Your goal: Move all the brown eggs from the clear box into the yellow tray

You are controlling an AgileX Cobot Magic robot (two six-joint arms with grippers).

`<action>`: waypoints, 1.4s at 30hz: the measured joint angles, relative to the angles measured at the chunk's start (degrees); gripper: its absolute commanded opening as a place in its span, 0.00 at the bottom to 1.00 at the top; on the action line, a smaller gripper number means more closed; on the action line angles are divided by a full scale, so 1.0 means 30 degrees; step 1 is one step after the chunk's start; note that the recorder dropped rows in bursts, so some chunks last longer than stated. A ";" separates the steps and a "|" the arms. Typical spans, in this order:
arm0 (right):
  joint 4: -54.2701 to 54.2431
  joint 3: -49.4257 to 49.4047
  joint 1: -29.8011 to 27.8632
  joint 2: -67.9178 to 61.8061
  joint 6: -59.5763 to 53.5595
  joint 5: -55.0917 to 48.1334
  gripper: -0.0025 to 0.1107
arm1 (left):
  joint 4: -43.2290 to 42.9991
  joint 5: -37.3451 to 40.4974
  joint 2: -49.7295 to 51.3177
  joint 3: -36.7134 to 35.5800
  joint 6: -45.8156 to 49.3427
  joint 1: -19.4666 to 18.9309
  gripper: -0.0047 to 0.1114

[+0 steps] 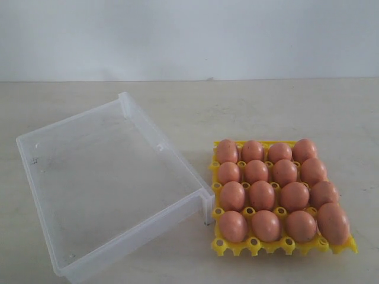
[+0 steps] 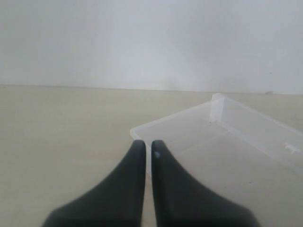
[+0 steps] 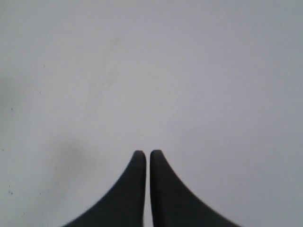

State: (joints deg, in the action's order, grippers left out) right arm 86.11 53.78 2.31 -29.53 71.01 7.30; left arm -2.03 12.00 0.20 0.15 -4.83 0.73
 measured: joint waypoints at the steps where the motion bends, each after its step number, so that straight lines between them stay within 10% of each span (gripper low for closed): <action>1: 0.0000 0.0045 0.0036 0.0395 0.0000 -0.0024 0.02 | 0.0000 0.0000 0.0000 0.0000 0.0000 0.0000 0.08; 10: -0.2636 -0.0775 0.0154 0.1737 -0.0798 0.1663 0.02 | 0.0000 0.0000 0.0000 0.0000 0.0000 0.0000 0.08; 17: -2.4122 -0.6681 0.0154 0.1737 -2.2066 -0.0816 0.02 | 0.0000 0.0000 0.0000 0.0000 0.0000 0.0000 0.08; 20: -2.8074 -0.9847 0.0154 0.1788 -2.5989 -0.0294 0.02 | 0.0000 0.0000 0.0000 0.0000 0.0000 0.0000 0.08; 26: -3.0273 -1.7036 0.0154 0.4068 -2.6318 0.3682 0.02 | 0.0000 0.0000 0.0000 0.0000 0.0000 0.0000 0.08; 42: -2.7421 -1.7939 -0.1193 0.9713 -2.3855 -0.9098 0.02 | 0.0000 0.0000 0.0000 0.0000 0.0000 0.0000 0.08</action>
State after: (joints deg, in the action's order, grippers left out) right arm 3.84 -0.04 -1.27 -0.39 -0.55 -19.99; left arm -2.03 12.00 0.20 0.15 -4.83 0.73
